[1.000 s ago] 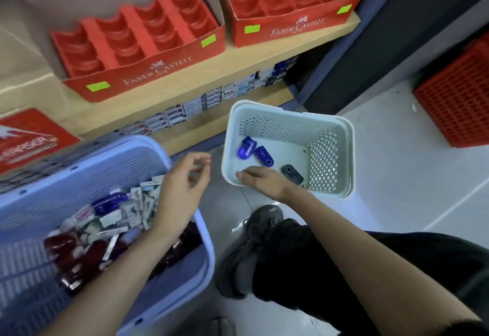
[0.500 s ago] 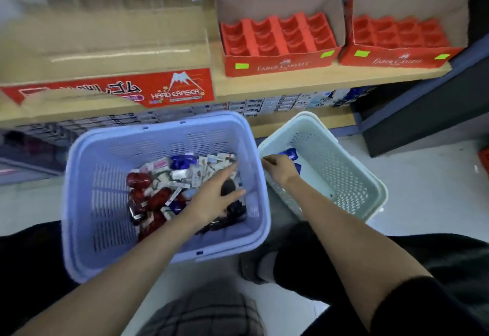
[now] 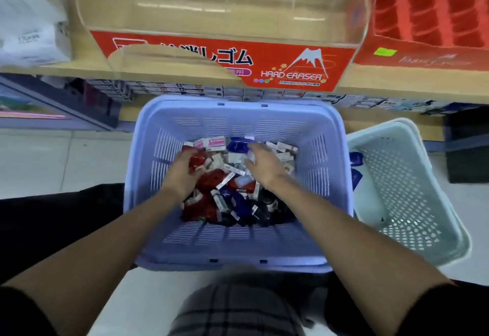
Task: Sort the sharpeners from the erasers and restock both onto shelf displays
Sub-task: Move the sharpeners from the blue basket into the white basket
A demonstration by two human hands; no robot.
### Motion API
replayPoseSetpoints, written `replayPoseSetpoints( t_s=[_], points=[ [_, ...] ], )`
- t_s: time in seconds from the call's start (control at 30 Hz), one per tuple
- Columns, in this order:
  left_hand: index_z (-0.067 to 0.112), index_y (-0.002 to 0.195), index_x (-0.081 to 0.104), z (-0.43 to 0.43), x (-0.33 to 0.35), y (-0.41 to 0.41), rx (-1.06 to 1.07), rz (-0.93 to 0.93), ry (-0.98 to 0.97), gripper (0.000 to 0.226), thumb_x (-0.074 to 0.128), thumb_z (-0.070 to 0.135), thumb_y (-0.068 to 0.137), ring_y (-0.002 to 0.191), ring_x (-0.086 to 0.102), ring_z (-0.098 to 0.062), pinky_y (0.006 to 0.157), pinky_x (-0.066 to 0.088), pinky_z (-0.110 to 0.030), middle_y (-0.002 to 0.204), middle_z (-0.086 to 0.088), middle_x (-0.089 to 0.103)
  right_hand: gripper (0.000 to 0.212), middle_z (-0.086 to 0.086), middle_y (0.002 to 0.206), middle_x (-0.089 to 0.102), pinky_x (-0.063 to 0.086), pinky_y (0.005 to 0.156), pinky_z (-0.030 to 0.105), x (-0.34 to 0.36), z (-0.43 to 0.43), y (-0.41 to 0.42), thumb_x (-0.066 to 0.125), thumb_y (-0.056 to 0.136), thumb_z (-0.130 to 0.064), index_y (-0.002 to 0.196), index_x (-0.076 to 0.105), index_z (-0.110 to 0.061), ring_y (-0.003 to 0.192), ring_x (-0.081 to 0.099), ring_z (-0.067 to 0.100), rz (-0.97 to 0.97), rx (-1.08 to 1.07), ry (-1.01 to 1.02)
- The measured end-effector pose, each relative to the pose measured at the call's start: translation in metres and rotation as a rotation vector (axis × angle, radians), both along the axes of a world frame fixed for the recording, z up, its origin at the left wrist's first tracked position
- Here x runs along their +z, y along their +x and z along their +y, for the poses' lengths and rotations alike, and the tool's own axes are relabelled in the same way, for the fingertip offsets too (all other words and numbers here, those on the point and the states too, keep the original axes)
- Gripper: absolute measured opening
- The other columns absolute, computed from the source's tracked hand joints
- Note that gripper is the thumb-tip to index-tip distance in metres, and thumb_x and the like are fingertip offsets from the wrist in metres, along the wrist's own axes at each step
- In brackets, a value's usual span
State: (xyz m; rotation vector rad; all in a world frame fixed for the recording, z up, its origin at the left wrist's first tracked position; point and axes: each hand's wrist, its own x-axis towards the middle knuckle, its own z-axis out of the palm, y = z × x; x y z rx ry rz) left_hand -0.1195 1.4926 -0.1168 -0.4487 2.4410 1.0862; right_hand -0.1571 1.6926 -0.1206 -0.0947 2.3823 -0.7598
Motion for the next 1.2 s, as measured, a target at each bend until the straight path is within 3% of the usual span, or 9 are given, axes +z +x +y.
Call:
replayPoseSetpoints(
  t_s=[0.2,0.3,0.4,0.5,0.6,0.7,0.8,1.0,1.2],
  points=[
    [0.01,0.137,0.045,-0.015,-0.036,-0.019,-0.195,0.072,-0.225,0.056,0.054,-0.01,0.086,0.132,0.038,-0.028,0.112,0.026,-0.032,0.145,-0.011,0.04,0.035,0.011,0.131,0.044,0.042,0.092,0.038,-0.035,-0.019,-0.022,0.05,0.095,-0.013,0.129,0.045,-0.007,0.121,0.042,0.029,0.205,0.092,0.215],
    [0.013,0.148,0.023,-0.017,-0.051,-0.022,-0.501,0.036,-0.456,0.073,0.054,-0.007,0.085,0.143,0.019,-0.028,0.115,0.016,-0.034,0.154,-0.01,0.024,0.039,0.013,0.135,0.037,0.04,0.092,0.037,-0.042,-0.024,-0.016,0.056,0.091,-0.012,0.128,0.044,-0.007,0.125,0.035,0.029,0.239,0.145,0.366],
    [0.013,0.146,0.025,-0.011,-0.05,-0.021,-0.551,0.042,-0.618,0.062,0.049,0.001,0.09,0.133,0.033,-0.03,0.107,0.027,-0.036,0.143,-0.012,0.035,0.038,0.013,0.125,0.045,0.042,0.087,0.037,-0.046,-0.022,-0.005,0.06,0.088,-0.013,0.123,0.045,-0.007,0.116,0.043,0.03,0.196,0.028,0.284],
    [0.013,0.139,0.037,-0.01,-0.043,-0.019,-0.468,0.039,-0.501,0.055,0.059,0.016,0.09,0.117,0.047,-0.03,0.096,0.04,-0.039,0.131,-0.012,0.043,0.031,0.01,0.103,0.057,0.043,0.07,0.032,-0.034,-0.021,0.005,0.058,0.091,-0.017,0.117,0.044,-0.006,0.089,0.056,0.027,0.123,-0.189,-0.009],
    [0.007,0.124,0.051,-0.012,-0.035,-0.009,-0.095,-0.028,-0.125,0.05,0.072,0.023,0.082,0.103,0.055,-0.031,0.09,0.045,-0.037,0.116,-0.017,0.051,0.036,0.002,0.098,0.051,0.037,0.067,0.025,-0.021,-0.036,0.016,0.06,0.089,-0.013,0.121,0.044,-0.006,0.081,0.052,0.016,-0.002,-0.241,-0.214],
    [0.002,0.111,0.054,-0.011,-0.034,0.013,0.136,-0.094,0.046,0.041,0.076,0.011,0.077,0.098,0.057,-0.03,0.083,0.046,-0.034,0.109,-0.018,0.057,0.03,0.007,0.104,0.047,0.035,0.065,0.019,-0.023,-0.053,0.025,0.06,0.087,-0.01,0.115,0.051,-0.004,0.085,0.049,0.016,-0.137,-0.232,-0.201],
    [0.011,0.106,0.046,-0.011,-0.034,0.031,0.406,-0.217,0.294,0.043,0.071,-0.007,0.076,0.104,0.059,-0.039,0.083,0.053,-0.052,0.112,-0.02,0.057,0.039,0.009,0.116,0.051,0.044,0.082,0.028,-0.03,-0.062,0.033,0.063,0.088,-0.014,0.123,0.05,-0.005,0.099,0.055,0.024,-0.076,-0.199,-0.068],
    [0.012,0.101,0.045,-0.014,-0.035,0.038,0.446,-0.158,0.262,0.041,0.071,-0.007,0.076,0.105,0.059,-0.037,0.094,0.047,-0.051,0.107,-0.021,0.061,0.027,0.004,0.112,0.058,0.039,0.066,0.028,-0.032,-0.071,0.044,0.06,0.091,-0.021,0.114,0.05,-0.014,0.107,0.05,0.023,0.146,-0.003,0.134],
    [0.006,0.102,0.049,-0.012,-0.033,0.04,0.461,-0.156,0.243,0.037,0.075,0.003,0.076,0.102,0.06,-0.032,0.093,0.048,-0.046,0.104,-0.016,0.061,0.039,0.011,0.113,0.057,0.048,0.083,0.036,-0.039,-0.081,0.043,0.068,0.084,-0.02,0.118,0.052,-0.009,0.112,0.048,0.027,-0.014,-0.151,0.05]
  ],
)
